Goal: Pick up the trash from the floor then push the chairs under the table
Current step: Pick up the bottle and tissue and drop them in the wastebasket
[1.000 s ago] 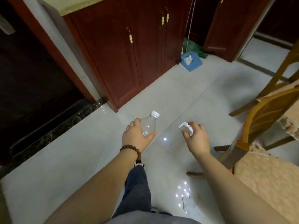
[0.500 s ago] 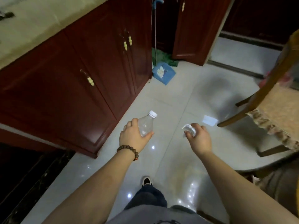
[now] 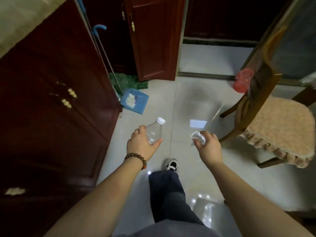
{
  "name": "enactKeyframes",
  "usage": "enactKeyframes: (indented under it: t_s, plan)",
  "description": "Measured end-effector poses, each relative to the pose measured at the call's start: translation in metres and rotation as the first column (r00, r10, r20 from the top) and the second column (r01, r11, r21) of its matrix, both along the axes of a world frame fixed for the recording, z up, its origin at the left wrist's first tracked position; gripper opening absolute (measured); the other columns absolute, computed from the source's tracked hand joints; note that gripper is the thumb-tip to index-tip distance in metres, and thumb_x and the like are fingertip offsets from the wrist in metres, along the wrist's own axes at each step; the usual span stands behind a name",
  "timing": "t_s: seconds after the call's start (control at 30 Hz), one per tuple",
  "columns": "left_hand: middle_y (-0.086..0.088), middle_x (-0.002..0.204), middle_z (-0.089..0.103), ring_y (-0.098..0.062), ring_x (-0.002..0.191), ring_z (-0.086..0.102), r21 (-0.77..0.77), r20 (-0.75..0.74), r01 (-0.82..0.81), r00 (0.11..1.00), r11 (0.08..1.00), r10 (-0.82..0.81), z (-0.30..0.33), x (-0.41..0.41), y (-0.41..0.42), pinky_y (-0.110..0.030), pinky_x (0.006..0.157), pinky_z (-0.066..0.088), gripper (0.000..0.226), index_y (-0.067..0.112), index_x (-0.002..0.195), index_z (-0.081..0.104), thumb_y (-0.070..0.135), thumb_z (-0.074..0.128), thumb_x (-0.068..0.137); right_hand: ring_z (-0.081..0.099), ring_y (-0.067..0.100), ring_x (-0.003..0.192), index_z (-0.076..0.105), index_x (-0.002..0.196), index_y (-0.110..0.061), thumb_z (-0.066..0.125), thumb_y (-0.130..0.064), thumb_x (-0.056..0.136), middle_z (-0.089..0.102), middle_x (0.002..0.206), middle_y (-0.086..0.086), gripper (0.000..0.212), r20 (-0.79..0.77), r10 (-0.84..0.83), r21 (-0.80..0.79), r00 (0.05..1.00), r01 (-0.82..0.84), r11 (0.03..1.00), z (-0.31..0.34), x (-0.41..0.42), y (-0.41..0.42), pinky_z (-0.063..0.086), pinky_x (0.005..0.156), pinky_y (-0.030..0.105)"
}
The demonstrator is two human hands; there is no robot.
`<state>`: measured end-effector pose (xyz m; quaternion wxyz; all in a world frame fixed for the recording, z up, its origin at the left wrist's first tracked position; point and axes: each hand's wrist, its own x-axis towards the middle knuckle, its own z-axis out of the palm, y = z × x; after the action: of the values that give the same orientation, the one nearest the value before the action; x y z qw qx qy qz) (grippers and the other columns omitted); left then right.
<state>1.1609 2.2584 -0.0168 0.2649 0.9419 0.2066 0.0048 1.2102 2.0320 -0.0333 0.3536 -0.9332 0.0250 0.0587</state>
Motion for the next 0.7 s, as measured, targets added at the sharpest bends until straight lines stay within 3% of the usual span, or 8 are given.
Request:
enactKeyframes:
  t_s: [0.27,0.53,0.7]
  plan:
    - [-0.007,0.114,0.056,-0.026,0.104,0.054,-0.045,-0.024,0.16,0.987,0.986,-0.161,0.025,0.251,-0.014,-0.042,0.086,0.048,0.07,0.016,0.121,0.043,0.06,0.068,0.072,0.058,0.028,0.093,0.058,0.115,-0.013,0.062,-0.024,0.088,0.056,0.115,0.013,0.029,0.004,-0.162,0.019,0.987,0.162,0.987,0.016,0.207,-0.001,0.036,0.074,0.024]
    - [-0.007,0.12,0.055,-0.027,0.109,0.053,-0.04,-0.005,0.289,0.957,0.957,-0.289,0.033,0.435,-0.028,-0.037,0.085,0.045,0.073,0.015,0.124,0.042,0.061,0.067,0.073,0.058,0.029,0.092,0.059,0.114,-0.013,0.063,-0.023,0.086,0.056,0.112,0.013,0.031,0.006,-0.277,0.033,0.961,0.277,0.96,0.026,0.357,-0.017,0.041,0.076,0.029]
    - [-0.007,0.12,0.056,-0.025,0.108,0.054,-0.03,0.005,0.373,0.928,0.927,-0.373,0.018,0.56,-0.033,-0.035,0.083,0.046,0.072,0.015,0.124,0.042,0.06,0.066,0.074,0.055,0.025,0.094,0.06,0.113,-0.015,0.064,-0.023,0.086,0.058,0.111,0.011,0.029,0.003,-0.352,0.03,0.936,0.351,0.936,0.007,0.462,-0.017,0.036,0.074,0.025]
